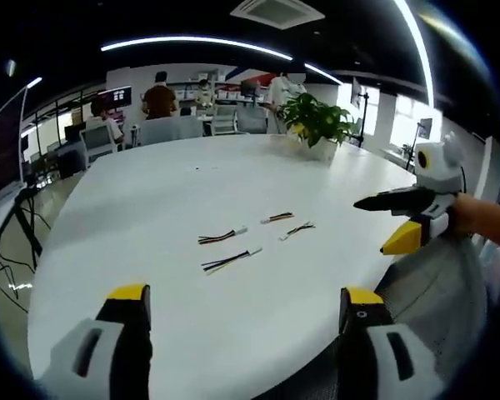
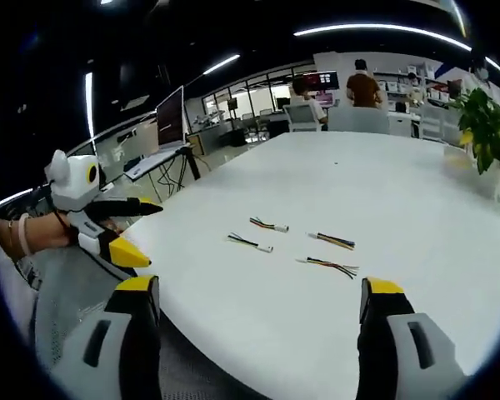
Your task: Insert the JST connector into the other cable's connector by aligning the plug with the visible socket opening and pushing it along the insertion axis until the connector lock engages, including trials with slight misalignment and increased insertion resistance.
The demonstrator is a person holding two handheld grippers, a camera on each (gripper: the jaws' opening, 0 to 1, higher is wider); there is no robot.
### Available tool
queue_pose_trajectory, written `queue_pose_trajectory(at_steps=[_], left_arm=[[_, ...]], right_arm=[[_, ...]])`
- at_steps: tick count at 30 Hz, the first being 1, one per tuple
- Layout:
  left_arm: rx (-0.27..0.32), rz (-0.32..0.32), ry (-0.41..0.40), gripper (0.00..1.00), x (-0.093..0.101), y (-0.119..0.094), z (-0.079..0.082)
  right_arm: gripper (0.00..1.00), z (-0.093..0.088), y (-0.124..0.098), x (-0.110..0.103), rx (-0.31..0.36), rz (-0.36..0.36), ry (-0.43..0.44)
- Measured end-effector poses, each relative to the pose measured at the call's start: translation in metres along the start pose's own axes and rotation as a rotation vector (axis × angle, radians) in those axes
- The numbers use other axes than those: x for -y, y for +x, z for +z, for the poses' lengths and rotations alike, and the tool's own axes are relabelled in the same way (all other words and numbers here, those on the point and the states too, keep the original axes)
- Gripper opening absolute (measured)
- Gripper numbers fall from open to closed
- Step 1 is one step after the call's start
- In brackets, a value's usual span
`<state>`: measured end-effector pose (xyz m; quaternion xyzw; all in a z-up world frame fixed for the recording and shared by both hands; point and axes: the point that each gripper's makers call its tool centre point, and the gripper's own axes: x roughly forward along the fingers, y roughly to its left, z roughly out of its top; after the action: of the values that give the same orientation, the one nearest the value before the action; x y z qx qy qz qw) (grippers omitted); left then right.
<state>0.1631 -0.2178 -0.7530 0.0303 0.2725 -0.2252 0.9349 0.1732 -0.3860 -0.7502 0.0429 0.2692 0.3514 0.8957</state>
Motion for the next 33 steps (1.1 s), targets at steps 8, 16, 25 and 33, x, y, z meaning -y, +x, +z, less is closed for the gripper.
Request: queue_pose_trajectory(at_steps=[8, 16, 25, 33], left_arm=[[0.03, 0.002, 0.042, 0.92, -0.005, 0.002, 0.023], [0.07, -0.009, 0.085, 0.92, -0.009, 0.01, 0.044], [0.095, -0.028, 0.114, 0.93, -0.013, 0.021, 0.063], [0.113, -0.066, 0.114, 0.92, -0.017, 0.032, 0.075]], right_arm=[[0.97, 0.026, -0.002, 0.01, 0.04, -0.003, 0.003], [0.96, 0.038, 0.001, 0.021, 0.061, 0.009, -0.018], [0.96, 0.04, 0.009, 0.027, 0.026, 0.014, -0.069], [0.95, 0.055, 0.016, 0.038, 0.024, 0.023, -0.129]])
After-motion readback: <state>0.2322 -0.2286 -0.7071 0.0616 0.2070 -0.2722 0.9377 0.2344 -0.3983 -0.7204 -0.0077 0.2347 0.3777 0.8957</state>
